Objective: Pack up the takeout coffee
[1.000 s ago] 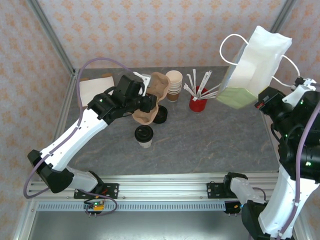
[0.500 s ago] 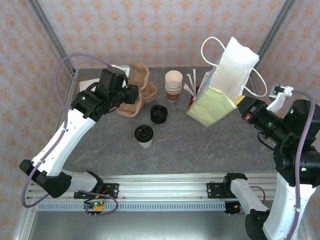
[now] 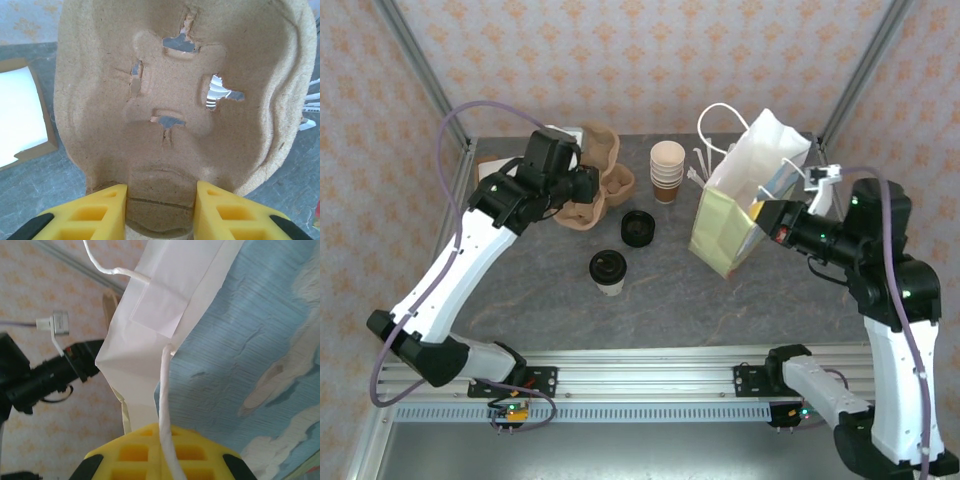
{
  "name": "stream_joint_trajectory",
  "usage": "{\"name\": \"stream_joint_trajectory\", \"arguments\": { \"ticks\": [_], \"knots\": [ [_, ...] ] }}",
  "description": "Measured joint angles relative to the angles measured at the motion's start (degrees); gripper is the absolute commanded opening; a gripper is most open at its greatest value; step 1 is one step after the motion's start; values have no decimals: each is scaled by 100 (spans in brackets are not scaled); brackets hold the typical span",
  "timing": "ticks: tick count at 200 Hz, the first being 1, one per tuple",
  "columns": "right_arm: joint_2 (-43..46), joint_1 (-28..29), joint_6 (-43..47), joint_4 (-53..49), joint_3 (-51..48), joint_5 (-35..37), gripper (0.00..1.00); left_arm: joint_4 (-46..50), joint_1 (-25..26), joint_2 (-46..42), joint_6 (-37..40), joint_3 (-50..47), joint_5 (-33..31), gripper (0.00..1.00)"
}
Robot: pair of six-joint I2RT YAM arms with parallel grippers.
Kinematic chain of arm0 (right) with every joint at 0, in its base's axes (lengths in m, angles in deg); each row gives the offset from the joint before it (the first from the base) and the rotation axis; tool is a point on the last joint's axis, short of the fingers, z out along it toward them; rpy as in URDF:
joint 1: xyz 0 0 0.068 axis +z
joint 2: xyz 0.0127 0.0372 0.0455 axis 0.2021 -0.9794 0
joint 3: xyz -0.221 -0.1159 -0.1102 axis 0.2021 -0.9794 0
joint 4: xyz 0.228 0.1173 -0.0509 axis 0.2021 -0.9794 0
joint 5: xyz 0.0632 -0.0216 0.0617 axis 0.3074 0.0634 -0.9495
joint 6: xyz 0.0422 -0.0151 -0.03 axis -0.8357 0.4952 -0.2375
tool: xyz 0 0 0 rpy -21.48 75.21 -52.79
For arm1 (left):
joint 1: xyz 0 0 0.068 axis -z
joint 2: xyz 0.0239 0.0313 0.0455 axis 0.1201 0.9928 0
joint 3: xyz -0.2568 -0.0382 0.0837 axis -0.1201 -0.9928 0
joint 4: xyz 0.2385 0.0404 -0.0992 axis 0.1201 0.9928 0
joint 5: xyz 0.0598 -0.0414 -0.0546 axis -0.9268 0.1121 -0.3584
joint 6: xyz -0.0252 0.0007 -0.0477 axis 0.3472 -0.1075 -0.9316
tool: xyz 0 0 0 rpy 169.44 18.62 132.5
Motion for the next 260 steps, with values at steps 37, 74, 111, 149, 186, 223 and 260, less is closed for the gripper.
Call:
{"name": "stream_joint_trajectory", "arguments": {
  "ticks": [37, 74, 111, 149, 186, 223, 260],
  "knots": [
    [-234, 1180, 109, -2, -529, 457, 0, 46, -13, 295, 11, 164, -7, 34],
    [-435, 1884, 109, -55, -564, 935, 0, 120, -92, 361, 28, 319, -50, 34],
    [-195, 2083, 17, -111, -560, 1150, 0, 149, -162, 407, 98, 343, -111, 34],
    [26, 2575, -286, 278, -1266, 1456, 0, 151, -190, 428, 133, 343, -116, 34],
    [-334, 3005, -422, 660, -1412, 1954, 0, 151, -269, 428, 140, 343, -153, 34],
    [-393, 3075, -433, 691, -1329, 2415, 0, 151, -273, 422, 179, 341, -153, 34],
    [-367, 3075, -413, 619, -879, 2752, 0, 149, -273, 389, 240, 330, -153, 34]
  ]
}}
